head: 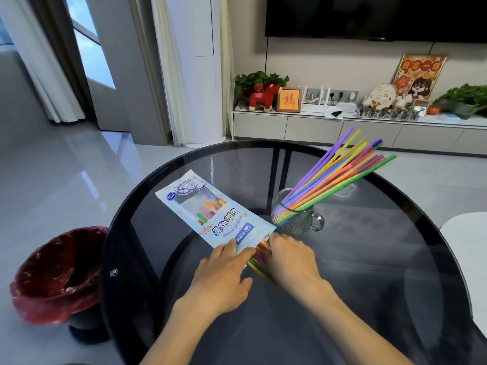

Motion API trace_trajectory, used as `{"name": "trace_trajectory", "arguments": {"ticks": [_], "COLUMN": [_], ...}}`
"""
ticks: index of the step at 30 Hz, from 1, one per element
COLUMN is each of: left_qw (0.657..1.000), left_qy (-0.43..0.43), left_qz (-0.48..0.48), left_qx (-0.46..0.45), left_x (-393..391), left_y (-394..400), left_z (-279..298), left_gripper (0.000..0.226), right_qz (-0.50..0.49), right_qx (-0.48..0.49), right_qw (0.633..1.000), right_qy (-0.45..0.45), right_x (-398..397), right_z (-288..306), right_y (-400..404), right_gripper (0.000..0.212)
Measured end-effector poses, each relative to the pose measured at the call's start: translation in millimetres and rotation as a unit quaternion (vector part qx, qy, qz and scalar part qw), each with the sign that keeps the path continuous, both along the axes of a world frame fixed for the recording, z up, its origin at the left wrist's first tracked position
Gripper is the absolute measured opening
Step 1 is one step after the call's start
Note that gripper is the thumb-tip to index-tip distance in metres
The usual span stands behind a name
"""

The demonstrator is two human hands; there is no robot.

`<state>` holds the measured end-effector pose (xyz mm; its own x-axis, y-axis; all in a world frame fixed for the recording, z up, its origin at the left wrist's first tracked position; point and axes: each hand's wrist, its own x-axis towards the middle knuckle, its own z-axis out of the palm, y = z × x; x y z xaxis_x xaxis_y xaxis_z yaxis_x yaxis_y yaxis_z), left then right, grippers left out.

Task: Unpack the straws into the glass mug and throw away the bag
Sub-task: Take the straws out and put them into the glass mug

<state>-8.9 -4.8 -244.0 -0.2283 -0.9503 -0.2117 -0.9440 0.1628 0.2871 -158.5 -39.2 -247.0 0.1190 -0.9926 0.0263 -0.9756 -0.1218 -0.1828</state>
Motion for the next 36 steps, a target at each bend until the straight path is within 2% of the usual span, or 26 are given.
{"name": "trace_trajectory", "arguments": {"ticks": [6,11,15,18,20,23,26,33,36], "left_qw": [1.000,1.000,0.999,0.999,0.999,0.998,0.998,0.998,0.997], "left_qy": [0.002,0.001,0.004,0.008,0.007,0.010,-0.006,-0.024,-0.004], "left_qz": [0.001,0.027,0.038,0.046,0.052,0.058,0.056,0.053,0.065], "left_qx": [-0.002,-0.009,-0.012,-0.012,-0.013,-0.014,-0.011,0.003,-0.030], "left_x": [-1.4,-1.8,-2.0,-0.5,0.7,0.4,-2.4,-2.6,-4.6], "left_y": [-6.5,-11.3,-12.8,-12.9,-12.2,-12.0,-11.0,-11.4,-8.4], "left_z": [-3.8,-5.2,-6.2,-6.1,-5.5,-5.7,-7.3,-6.8,-2.0], "left_gripper": [0.055,0.057,0.056,0.057,0.058,0.057,0.056,0.056,0.051], "right_qz": [0.014,0.036,0.053,0.034,0.016,0.006,0.010,-0.016,-0.004], "right_qx": [0.091,0.168,0.259,0.314,0.344,0.348,0.351,0.294,0.260], "right_qw": [0.994,0.983,0.964,0.948,0.931,0.909,0.896,0.885,0.863], "right_qy": [0.058,0.058,0.018,-0.040,-0.119,-0.228,-0.272,-0.359,-0.433], "right_x": [-10.7,-36.3,-60.3,-81.0,-98.7,-124.7,-141.1,-158.8,-147.4], "right_z": [4.9,23.7,44.0,60.4,67.4,80.7,98.0,115.7,114.2], "right_y": [-5.7,-11.3,-13.0,-6.8,-1.8,4.2,8.9,18.2,17.1], "right_gripper": [0.026,0.022,0.023,0.027,0.027,0.026,0.026,0.028,0.027]}}
